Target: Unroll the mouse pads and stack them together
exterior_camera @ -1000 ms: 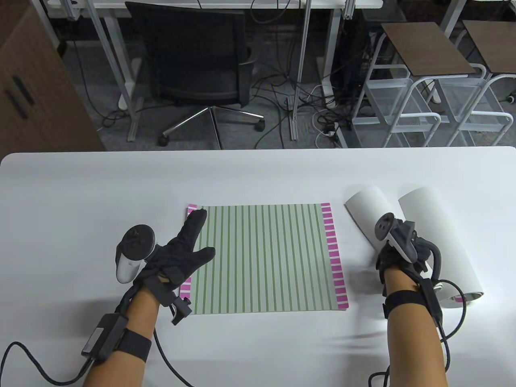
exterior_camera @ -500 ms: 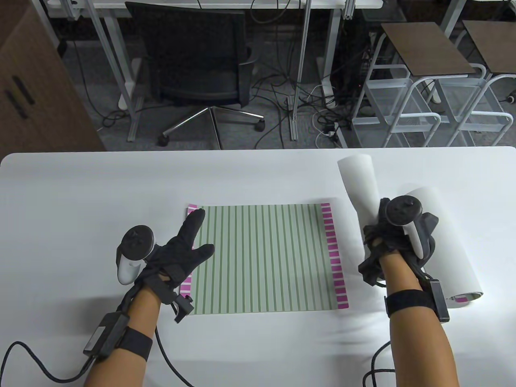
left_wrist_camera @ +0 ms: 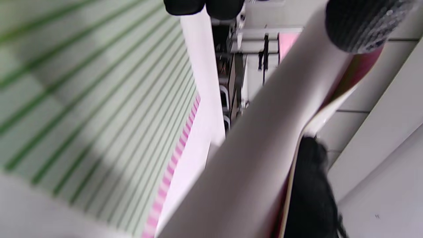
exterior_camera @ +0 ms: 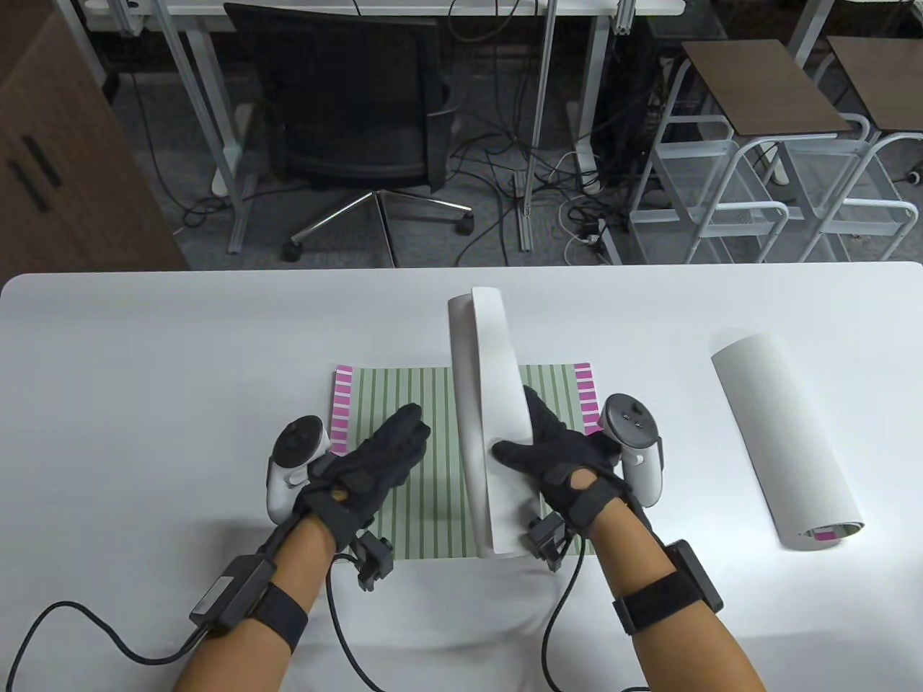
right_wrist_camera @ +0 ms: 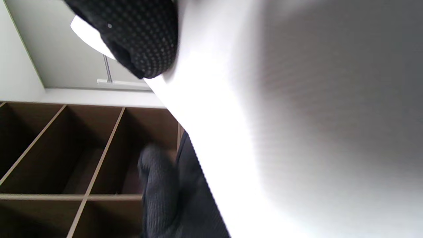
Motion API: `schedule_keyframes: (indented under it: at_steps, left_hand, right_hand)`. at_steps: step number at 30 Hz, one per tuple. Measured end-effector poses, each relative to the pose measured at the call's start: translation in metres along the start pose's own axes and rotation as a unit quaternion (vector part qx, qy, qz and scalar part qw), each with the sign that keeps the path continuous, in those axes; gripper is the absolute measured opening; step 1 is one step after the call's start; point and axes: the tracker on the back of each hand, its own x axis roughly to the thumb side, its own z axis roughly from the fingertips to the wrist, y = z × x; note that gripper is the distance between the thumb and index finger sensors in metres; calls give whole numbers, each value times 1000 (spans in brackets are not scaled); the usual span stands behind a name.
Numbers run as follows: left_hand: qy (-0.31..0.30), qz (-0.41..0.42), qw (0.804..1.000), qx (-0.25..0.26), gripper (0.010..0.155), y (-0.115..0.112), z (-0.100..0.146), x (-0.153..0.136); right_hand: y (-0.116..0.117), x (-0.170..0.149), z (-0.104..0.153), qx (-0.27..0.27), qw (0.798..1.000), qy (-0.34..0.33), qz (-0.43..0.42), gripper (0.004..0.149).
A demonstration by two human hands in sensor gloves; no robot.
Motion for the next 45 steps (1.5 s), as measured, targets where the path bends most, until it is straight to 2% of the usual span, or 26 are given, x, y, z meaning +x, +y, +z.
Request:
schedule_keyframes:
  at_steps: [2,4,6,10,11,14,17,20,23,26,28,31,34,38,41,43,45]
  left_hand:
    - [6,14,999,-45,88,-13,-4,-2]
    - [0,40,997,-70,88,-19,-6,-4]
    - [3,77,995,-58,86,-21,-6,-6]
    - [24,90,996,-11,82,-23,-6,-9]
    - [25,99,995,-4,82,-23,-6,-9]
    - [26,76,997,1,81,-17,-5,-7]
    - [26,73,997,10,80,-13,-3,-8]
    - [25,78,996,21,80,-10,-1,-8]
    - [16,93,996,0,79,-11,-2,-6]
    - [15,147,989,-19,78,-17,-2,-6]
    - [18,152,988,-15,79,-16,-2,-8]
    - [23,159,987,-29,81,-15,-3,-13]
    - [33,140,990,7,83,-10,-1,-16]
    - [34,101,994,26,72,-4,0,-18]
    - [39,105,994,16,68,-4,1,-20]
    - [40,108,993,17,69,-4,1,-22]
    - [41,104,994,3,77,-7,0,-23]
  right_hand:
    - [17,-5,-3,42,999,21,-11,90]
    - [24,-7,-4,62,998,28,8,92]
    - [25,-6,-4,59,997,36,40,92]
    - [26,-1,-1,20,993,64,102,94]
    - [25,-2,-1,24,993,61,103,95]
    - [20,-7,1,54,995,63,59,96]
    - [9,-8,4,56,996,56,37,98]
    - [-1,-9,7,80,995,52,-12,102]
    - [-6,-13,8,58,996,57,-27,95]
    - [-8,-17,6,65,995,63,-39,71]
    - [-12,-16,7,36,997,51,-53,66]
    - [-13,-15,6,39,996,52,-58,64]
    - [-16,-16,7,24,997,55,-55,64]
    - [-15,-15,8,17,998,55,-32,64]
    - [-11,-12,8,15,998,53,-11,64]
    - [-10,-12,8,11,999,53,-4,64]
    - [-9,-12,8,12,999,52,-3,63]
